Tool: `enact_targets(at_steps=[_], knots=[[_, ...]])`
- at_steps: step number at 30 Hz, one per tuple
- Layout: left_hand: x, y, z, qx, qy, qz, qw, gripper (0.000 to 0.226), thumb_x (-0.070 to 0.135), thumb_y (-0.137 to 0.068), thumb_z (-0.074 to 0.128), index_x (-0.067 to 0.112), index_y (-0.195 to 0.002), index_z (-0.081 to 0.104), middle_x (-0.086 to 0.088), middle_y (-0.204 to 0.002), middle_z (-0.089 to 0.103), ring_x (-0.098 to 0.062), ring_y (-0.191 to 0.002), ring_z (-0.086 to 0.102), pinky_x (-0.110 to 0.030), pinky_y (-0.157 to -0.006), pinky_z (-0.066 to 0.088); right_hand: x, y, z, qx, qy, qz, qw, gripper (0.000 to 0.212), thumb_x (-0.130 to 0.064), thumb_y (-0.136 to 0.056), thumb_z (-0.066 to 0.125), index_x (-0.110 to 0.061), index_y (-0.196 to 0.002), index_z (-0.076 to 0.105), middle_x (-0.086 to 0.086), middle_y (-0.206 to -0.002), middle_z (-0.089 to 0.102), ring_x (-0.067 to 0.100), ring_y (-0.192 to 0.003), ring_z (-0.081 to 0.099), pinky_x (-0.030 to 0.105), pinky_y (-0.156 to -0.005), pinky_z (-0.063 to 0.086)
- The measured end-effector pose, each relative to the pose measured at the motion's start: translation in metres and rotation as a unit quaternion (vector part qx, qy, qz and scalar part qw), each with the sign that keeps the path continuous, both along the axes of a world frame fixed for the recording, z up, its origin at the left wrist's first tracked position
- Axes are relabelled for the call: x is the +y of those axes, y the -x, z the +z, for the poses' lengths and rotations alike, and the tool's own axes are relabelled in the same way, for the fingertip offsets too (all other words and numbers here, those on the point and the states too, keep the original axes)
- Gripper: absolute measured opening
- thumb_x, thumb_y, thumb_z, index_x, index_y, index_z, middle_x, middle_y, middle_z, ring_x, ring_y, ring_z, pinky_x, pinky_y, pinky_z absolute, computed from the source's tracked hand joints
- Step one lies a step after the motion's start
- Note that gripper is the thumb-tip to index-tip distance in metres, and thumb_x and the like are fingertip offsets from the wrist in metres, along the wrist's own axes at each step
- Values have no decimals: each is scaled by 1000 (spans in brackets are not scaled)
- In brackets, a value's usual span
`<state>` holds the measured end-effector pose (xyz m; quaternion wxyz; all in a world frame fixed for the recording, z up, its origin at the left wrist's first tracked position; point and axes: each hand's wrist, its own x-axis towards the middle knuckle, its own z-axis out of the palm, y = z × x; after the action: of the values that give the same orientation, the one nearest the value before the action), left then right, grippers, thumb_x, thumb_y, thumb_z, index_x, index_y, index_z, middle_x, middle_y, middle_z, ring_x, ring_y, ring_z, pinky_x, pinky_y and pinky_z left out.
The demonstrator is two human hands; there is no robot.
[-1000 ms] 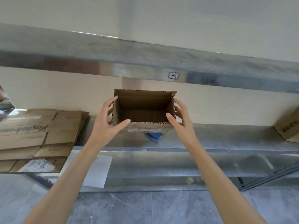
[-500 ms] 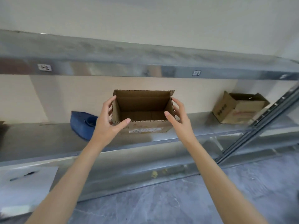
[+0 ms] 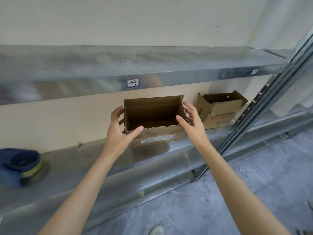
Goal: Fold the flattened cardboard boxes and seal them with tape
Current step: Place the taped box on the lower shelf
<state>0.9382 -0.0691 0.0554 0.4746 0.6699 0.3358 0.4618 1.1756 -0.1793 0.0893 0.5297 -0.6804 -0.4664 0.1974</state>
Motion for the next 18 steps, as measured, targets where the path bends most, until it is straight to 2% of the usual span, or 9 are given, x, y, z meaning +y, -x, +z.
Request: enact_targets(at_steps=[2, 4, 7, 10, 12, 15, 18], knots=[[9, -32, -4, 1, 6, -5, 1000, 82, 28, -75, 87, 45, -135, 34, 37, -132, 42, -4, -122, 50, -11, -82, 51, 8, -29, -4, -7, 9, -10, 1000, 49, -36, -96, 64, -43, -141, 43, -23, -135, 54, -19, -117, 46, -3, -84, 37], [18, -61, -8, 12, 13, -12, 1000, 82, 31, -74, 86, 42, -137, 35, 41, -131, 40, -6, -124, 49, -15, -85, 51, 14, -57, -8, -1, 18, -19, 1000, 46, -34, -96, 63, -42, -138, 46, -37, -124, 55, -23, -113, 47, -3, -83, 37], [30, -99, -13, 21, 31, -27, 999, 82, 35, -74, 85, 39, -140, 37, 48, -127, 40, 4, -119, 49, -19, -89, 50, 24, -96, -14, 7, 35, -37, 999, 45, -32, -95, 65, -45, -134, 45, -53, -110, 51, -31, -107, 43, -7, -79, 35], [37, -128, -21, 20, 65, -30, 997, 79, 28, -77, 85, 35, -141, 39, 52, -121, 43, 12, -113, 49, -11, -79, 52, 33, -127, -19, 14, 52, -44, 998, 45, -33, -95, 66, -44, -134, 46, -42, -119, 50, -31, -107, 43, -7, -79, 34], [39, -143, -25, 26, 74, -28, 997, 76, 27, -79, 84, 37, -139, 40, 53, -119, 44, 12, -112, 49, -5, -75, 49, 36, -144, -24, 13, 59, -46, 997, 45, -34, -95, 65, -41, -136, 47, -27, -127, 53, -19, -111, 49, -3, -84, 36], [43, -161, -30, 45, 74, -29, 996, 73, 33, -78, 82, 42, -136, 40, 58, -116, 41, 14, -110, 49, -3, -76, 47, 40, -167, -31, 13, 72, -36, 997, 45, -35, -96, 63, -37, -138, 47, -16, -134, 54, 2, -122, 50, 13, -97, 37], [42, -177, -33, 57, 83, -16, 995, 73, 36, -79, 82, 41, -138, 39, 55, -117, 42, 14, -108, 50, -3, -76, 46, 43, -185, -32, 8, 85, -26, 996, 43, -34, -97, 61, -32, -139, 49, -12, -133, 54, 12, -128, 49, 30, -109, 37]])
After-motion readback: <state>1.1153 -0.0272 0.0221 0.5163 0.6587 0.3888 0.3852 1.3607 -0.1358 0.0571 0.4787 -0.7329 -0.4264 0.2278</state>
